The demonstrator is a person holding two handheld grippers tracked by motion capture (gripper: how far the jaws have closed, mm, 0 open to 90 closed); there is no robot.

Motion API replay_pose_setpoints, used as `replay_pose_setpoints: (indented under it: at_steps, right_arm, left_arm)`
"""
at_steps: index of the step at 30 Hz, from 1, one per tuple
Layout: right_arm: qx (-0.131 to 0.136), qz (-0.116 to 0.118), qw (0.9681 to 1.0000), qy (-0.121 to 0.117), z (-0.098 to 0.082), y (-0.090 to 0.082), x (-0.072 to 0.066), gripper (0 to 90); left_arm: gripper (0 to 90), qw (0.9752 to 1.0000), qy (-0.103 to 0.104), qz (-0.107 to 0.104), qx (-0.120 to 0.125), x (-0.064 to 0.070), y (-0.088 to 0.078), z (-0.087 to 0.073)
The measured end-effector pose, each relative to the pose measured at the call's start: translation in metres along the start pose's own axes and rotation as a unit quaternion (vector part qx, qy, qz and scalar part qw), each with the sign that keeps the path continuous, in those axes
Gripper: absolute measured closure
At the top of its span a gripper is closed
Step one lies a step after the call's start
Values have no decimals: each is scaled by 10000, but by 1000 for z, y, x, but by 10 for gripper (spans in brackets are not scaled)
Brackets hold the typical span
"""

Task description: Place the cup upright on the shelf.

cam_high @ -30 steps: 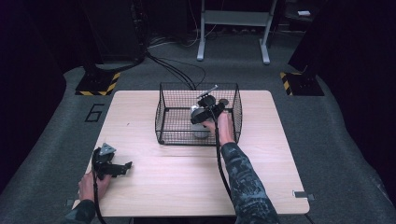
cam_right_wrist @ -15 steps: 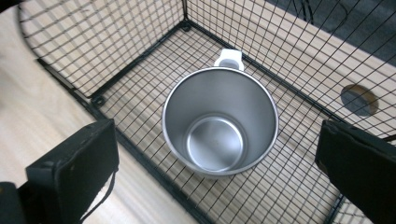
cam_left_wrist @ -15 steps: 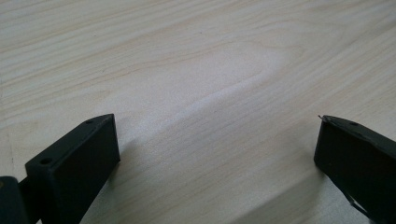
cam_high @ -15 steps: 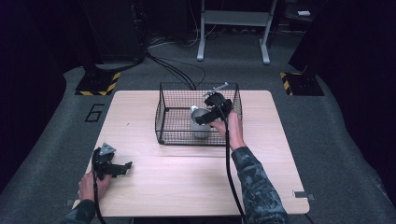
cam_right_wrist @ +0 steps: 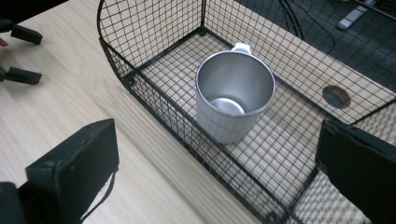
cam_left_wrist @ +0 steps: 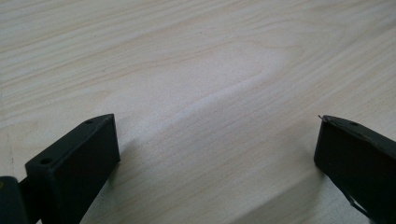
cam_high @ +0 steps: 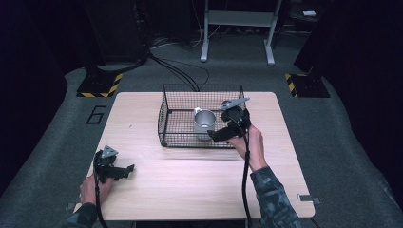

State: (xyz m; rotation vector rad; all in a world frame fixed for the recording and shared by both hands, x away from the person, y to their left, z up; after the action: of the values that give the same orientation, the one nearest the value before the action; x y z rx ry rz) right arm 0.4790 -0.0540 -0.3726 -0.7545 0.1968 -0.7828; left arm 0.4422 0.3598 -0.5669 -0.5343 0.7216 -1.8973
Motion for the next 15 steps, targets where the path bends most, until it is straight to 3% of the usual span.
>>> replay_pose_setpoints:
  at_steps: [4, 7, 12, 13, 15]
  right_arm:
    - [100, -160, 9997, 164, -27, -19, 4, 0]
    - [124, -231, 9992, 294, -40, -25, 6, 0]
    - [139, -483, 9973, 527, -75, -39, 14, 0]
    - [132, -563, 9966, 582, -91, -43, 18, 0]
    - [125, -609, 9958, 670, -99, -45, 19, 0]
  left_arm:
    - [0, 10000, -1, 0, 2, 0, 0, 0]
    - [0, 10000, -2, -1, 1, 0, 0, 0]
    - [0, 10000, -1, -1, 1, 0, 0, 0]
    - [0, 10000, -2, -1, 1, 0, 0, 0]
    - [0, 10000, 28, 6, -2, 0, 0, 0]
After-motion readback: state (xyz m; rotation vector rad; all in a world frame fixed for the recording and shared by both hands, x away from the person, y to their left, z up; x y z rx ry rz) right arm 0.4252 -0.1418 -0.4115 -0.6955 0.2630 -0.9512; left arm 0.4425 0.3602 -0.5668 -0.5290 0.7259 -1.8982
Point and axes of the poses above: each handheld gripper's, and its own axes: y roughly forward along the jaws, z roughly out of its top, x roughly to its right, the point moved 5 cm from there along y, roughly forward along the jaws, and after that the axes turned 4 degrees about -y, right-handed, at the moved point
